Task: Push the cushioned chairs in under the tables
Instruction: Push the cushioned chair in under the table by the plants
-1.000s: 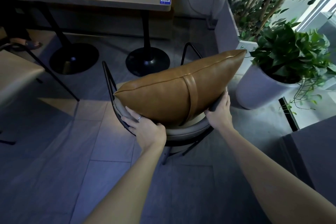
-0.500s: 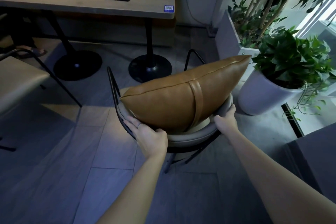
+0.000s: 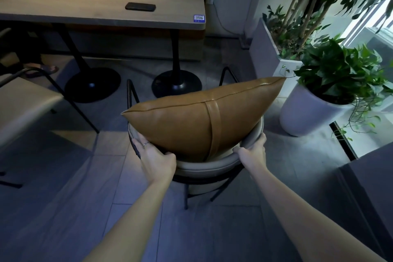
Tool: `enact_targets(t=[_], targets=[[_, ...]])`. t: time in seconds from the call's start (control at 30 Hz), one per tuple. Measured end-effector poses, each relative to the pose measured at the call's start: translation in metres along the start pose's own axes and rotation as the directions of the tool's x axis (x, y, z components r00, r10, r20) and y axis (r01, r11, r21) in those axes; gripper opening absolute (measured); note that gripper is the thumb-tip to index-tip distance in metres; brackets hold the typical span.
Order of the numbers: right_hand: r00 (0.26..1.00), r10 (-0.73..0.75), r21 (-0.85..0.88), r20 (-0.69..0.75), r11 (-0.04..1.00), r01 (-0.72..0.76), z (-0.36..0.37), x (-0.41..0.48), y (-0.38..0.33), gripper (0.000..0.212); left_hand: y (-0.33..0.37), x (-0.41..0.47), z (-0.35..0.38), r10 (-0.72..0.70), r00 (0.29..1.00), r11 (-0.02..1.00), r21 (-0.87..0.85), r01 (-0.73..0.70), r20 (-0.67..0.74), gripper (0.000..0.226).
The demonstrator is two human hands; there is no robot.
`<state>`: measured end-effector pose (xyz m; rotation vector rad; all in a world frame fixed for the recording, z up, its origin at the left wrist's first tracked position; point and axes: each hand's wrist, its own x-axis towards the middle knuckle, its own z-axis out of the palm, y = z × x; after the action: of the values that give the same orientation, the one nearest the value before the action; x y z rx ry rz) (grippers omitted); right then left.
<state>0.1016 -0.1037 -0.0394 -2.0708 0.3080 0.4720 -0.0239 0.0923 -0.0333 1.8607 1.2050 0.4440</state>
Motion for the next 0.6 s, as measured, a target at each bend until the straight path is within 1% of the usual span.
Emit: enact_targets(t=[0.13, 0.2, 0.3, 0.37, 0.43, 0.53, 0.6], targets=[[1.000, -0.011, -0.012, -0.019, 1.000, 0.010, 0.027, -0.003, -0.001, 0.113, -0.006, 0.024, -0.017, 0.024, 1.000, 0.999, 0.031, -0.024, -0.002, 0.094], [1.000, -0.012, -0.010, -0.026, 1.000, 0.012, 0.040, -0.004, -0.003, 0.114, -0.010, 0.041, -0.026, 0.042, 0.999, 0.998, 0.045, -0.042, 0.002, 0.088], [1.000, -0.012, 0.002, -0.028, 1.000, 0.012, 0.062, -0.008, -0.011, 0.117, -0.018, 0.069, -0.037, 0.051, 0.999, 0.997, 0.064, -0.052, 0.008, 0.070], [1.000, -0.012, 0.003, -0.024, 1.000, 0.012, 0.077, -0.009, -0.018, 0.119, -0.024, 0.088, -0.043, 0.101, 0.995, 0.994, 0.053, -0.101, 0.001, 0.067], [1.000, -0.011, 0.011, -0.016, 1.000, 0.011, 0.091, -0.008, -0.026, 0.120, -0.027, 0.105, -0.050, 0.138, 0.990, 0.990, 0.037, -0.138, -0.003, 0.069], [1.000, -0.021, 0.035, 0.008, 0.999, 0.021, 0.110, -0.006, -0.039, 0.124, -0.026, 0.129, -0.060, 0.140, 0.990, 0.990, 0.030, -0.140, 0.001, 0.087], [0.999, -0.027, 0.070, 0.029, 0.997, 0.025, 0.119, -0.001, -0.047, 0.125, -0.023, 0.143, -0.066, 0.147, 0.989, 0.989, 0.019, -0.147, 0.007, 0.087]])
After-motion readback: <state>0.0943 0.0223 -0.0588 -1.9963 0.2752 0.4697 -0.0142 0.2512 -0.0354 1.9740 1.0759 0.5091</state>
